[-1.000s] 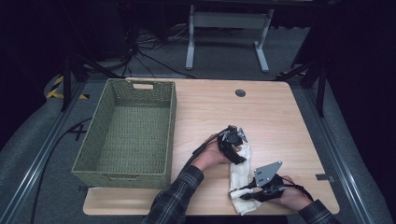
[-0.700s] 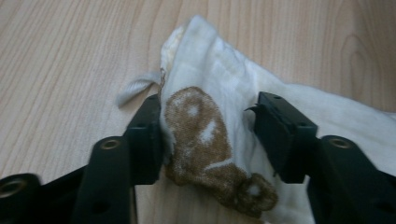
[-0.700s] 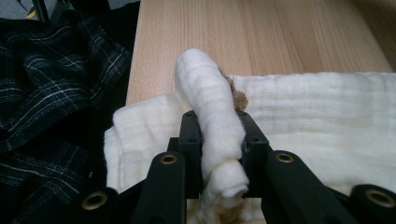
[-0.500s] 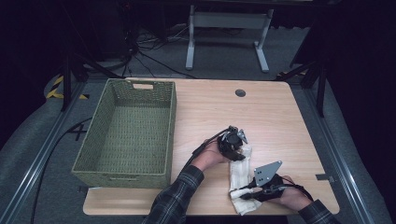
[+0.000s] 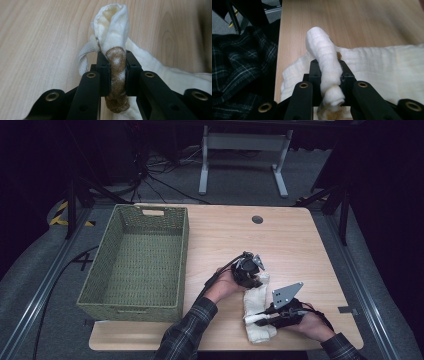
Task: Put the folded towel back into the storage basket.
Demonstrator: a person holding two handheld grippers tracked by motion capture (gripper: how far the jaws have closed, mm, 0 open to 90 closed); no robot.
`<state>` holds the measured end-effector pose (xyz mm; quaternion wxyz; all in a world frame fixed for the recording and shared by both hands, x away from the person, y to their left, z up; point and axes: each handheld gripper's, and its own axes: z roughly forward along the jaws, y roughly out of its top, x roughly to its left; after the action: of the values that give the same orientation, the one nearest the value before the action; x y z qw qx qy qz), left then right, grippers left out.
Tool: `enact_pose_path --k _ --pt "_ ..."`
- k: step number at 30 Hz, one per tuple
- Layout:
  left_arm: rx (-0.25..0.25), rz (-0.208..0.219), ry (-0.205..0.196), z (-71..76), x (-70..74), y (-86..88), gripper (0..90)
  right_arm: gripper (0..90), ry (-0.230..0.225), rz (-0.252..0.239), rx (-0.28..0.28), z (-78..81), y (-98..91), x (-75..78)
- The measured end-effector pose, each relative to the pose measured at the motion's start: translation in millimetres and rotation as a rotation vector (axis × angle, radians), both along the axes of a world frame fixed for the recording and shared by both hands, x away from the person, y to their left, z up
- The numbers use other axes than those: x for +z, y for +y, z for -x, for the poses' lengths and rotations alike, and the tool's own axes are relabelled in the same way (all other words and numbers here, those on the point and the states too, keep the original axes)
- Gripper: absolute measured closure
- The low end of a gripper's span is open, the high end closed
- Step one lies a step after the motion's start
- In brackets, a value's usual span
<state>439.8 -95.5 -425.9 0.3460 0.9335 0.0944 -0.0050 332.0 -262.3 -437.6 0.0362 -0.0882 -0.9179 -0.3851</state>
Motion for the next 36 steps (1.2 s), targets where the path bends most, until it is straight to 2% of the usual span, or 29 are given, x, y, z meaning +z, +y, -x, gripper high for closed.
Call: enact_pose_path --k 9,13,14,20,28,36 --pt "0.023 0.023 -0.018 6.6 30.4 12.7 78.5 77.9 -0.032 -0.032 -0.028 -6.8 2.9 24.5" --pt "0.039 0.022 -0.042 8.9 45.6 18.7 78.5 77.8 -0.064 -0.046 -0.028 -10.6 8.4 38.3" --pt "0.040 0.033 -0.044 9.7 49.1 20.1 78.5 77.8 -0.065 -0.051 -0.026 -11.0 9.6 40.9" --pt "0.060 0.029 -0.076 13.8 71.9 29.4 78.5 77.8 -0.087 -0.070 -0.022 -16.8 18.8 62.7" --pt "0.103 0.038 -0.100 12.8 95.5 49.2 78.3 77.9 -0.086 -0.090 -0.014 -30.1 32.5 89.2" --pt "0.130 0.029 -0.133 9.9 115.3 74.2 78.4 77.8 -0.106 -0.098 0.000 -38.5 52.0 107.4"
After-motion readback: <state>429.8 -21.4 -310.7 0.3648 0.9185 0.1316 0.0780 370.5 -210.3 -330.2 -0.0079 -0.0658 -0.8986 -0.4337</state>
